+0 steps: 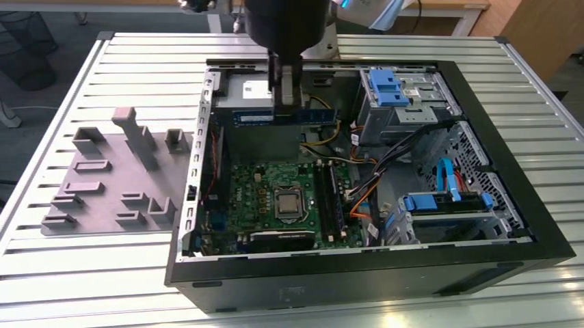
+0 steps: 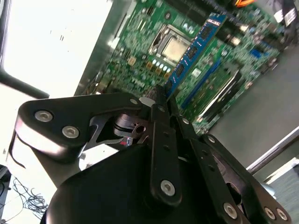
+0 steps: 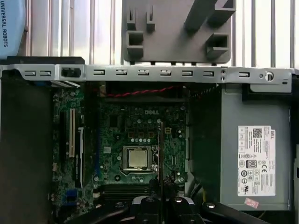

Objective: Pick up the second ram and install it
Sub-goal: 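Pick up the second ram and move it above second insertion slot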

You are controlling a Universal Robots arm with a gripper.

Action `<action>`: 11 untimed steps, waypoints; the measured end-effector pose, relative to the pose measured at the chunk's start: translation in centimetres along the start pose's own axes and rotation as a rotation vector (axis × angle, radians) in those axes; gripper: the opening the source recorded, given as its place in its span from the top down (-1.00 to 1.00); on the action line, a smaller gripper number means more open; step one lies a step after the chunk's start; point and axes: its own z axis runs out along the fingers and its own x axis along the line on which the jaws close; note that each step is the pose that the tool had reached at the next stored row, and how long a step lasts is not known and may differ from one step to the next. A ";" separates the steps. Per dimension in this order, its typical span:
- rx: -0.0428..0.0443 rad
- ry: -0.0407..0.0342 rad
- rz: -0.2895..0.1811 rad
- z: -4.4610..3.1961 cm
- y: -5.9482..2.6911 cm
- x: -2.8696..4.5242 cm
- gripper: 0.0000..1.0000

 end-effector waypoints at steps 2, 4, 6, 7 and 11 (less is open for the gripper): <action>0.0000 -0.0002 0.000 0.04 -0.90 -0.01 0.72; 0.0000 -0.0005 0.000 0.08 -1.80 -0.01 0.72; 0.0000 -0.0008 0.000 0.12 -2.74 -0.02 0.72; 0.0000 -0.0010 0.000 0.15 -3.18 -0.03 0.72; 0.0000 -0.0019 0.000 0.24 -4.97 -0.04 0.72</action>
